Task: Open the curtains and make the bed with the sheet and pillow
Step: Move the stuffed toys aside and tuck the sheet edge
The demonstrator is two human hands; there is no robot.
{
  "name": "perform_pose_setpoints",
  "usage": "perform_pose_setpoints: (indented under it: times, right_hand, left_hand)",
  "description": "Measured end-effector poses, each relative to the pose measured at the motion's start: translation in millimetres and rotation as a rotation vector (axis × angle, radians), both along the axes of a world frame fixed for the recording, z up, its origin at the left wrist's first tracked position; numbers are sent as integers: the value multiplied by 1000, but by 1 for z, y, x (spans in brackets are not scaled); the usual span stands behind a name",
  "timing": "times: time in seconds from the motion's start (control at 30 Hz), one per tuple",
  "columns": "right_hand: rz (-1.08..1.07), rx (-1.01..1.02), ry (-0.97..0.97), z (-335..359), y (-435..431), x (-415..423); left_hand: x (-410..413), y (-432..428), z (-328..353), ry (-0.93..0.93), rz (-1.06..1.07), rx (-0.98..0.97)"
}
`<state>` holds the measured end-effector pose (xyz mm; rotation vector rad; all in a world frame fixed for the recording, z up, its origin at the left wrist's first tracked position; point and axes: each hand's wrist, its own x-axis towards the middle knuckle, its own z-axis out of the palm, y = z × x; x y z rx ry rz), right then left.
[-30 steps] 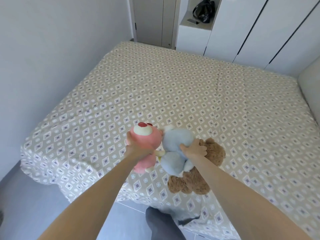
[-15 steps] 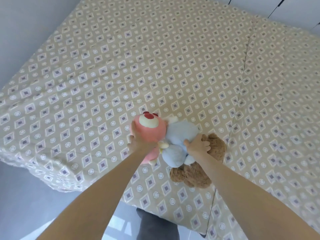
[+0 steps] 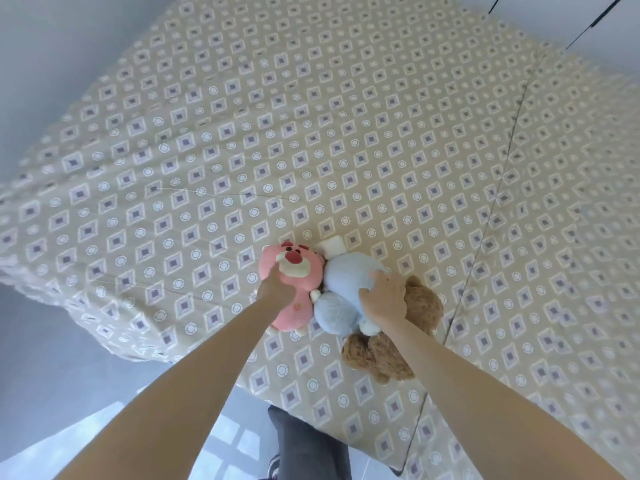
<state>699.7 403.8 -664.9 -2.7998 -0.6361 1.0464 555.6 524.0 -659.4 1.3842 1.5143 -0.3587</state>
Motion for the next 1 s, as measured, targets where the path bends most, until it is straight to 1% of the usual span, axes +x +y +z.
perform_pose_setpoints:
  times: [0.1, 0.23, 0.37, 0.43, 0.53, 0.6, 0.67, 0.83, 0.93, 1.0]
  right_hand:
    - [53, 98, 95, 32, 21, -14]
    - [97, 213, 169, 71, 64, -41]
    - [199, 241, 202, 109, 106, -77]
    - [269, 245, 205, 129, 128, -109]
    - [336, 232, 222, 145, 152, -154]
    - [353, 221, 249, 148, 167, -189]
    - [374, 209, 269, 151, 177, -222]
    - [296, 127, 282, 137, 197, -312]
    - [278, 79, 280, 124, 207, -362]
    - [292, 45, 267, 120, 210, -379]
  left_hand:
    - [-14, 14, 36, -36, 2, 61]
    - [-51, 46, 79, -66, 141, 119]
    - [-102, 76, 114, -77, 193, 161]
    - [-141, 91, 126, -88, 254, 182]
    - [-195, 108, 140, -138, 376, 199]
    - [-232, 121, 147, -162, 414, 207]
    - [-267, 134, 149, -170, 424, 204]
    - [-363, 166, 147, -207, 371, 177]
    - [-412, 186, 143, -192, 257, 172]
    - [-430, 194, 138, -197, 187, 200]
